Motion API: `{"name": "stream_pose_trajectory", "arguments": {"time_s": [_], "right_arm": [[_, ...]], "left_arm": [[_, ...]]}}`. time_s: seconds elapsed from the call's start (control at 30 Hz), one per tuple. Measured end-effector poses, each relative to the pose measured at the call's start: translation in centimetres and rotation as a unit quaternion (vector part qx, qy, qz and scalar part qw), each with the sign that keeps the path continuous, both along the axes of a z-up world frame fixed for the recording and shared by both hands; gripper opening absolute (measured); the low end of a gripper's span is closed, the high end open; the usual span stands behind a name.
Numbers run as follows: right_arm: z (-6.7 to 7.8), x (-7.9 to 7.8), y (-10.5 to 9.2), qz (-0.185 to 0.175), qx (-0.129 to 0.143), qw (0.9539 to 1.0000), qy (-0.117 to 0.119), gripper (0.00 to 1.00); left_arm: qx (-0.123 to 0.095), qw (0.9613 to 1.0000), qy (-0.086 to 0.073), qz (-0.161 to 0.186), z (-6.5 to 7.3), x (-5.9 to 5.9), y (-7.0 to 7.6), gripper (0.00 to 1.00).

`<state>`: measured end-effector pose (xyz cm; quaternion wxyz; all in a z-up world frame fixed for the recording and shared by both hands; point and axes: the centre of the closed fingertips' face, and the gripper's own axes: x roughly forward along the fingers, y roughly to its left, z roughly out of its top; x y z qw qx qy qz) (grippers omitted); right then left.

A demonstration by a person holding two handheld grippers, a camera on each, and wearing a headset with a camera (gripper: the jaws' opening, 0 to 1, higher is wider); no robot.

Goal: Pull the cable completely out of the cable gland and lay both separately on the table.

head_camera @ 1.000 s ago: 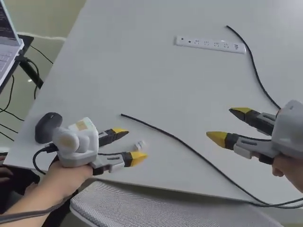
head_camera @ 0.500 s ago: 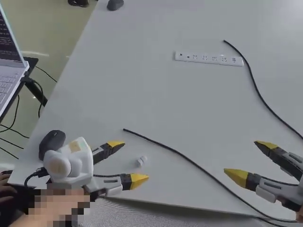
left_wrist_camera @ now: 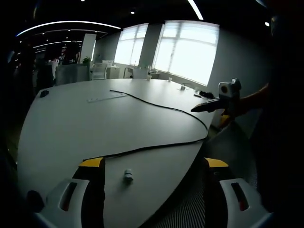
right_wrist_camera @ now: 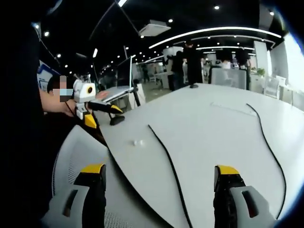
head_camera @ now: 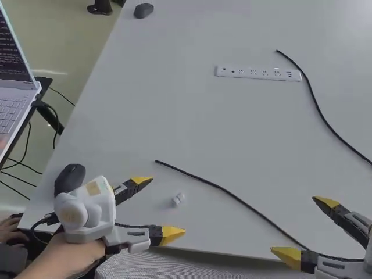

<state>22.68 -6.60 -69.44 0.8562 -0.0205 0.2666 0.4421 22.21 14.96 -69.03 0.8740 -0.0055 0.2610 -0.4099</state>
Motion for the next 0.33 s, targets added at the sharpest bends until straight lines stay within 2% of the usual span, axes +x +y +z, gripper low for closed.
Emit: {"name": "stream_pose_trajectory", "arguments": {"time_s": [0.03, 0.07, 0.1, 0.2, 0.3, 0.33], "right_arm": [[-0.58, -0.51, -0.01, 0.003, -0.003, 0.9997, 0.022, 0.98], [-0.70, -0.35, -0.13, 0.002, -0.008, 0.9998, 0.019, 0.98], [-0.80, -0.18, -0.38, 0.000, -0.019, 0.9997, 0.013, 0.98], [-0.55, 0.01, -0.32, -0.004, -0.010, 0.9998, 0.016, 0.99], [-0.69, -0.14, -0.33, 0.001, -0.015, 0.9997, 0.017, 0.99], [-0.91, -0.31, -0.45, 0.007, -0.026, 0.9995, 0.017, 0.99]], "left_arm": [[-0.001, 1.0000, 0.010, 0.001, -0.17, -0.09, -0.02, 0.91], [-0.003, 0.9998, 0.017, 0.003, -0.25, -0.12, -0.02, 0.93], [-0.002, 0.9999, 0.015, 0.003, -0.19, -0.08, 0.05, 0.93], [0.004, 0.9999, 0.012, 0.006, -0.26, 0.04, 0.30, 0.94], [0.009, 0.9998, 0.017, 0.010, -0.59, 0.12, 0.61, 0.97], [0.011, 0.9997, 0.019, 0.010, -0.70, 0.09, 0.68, 0.98]]}}
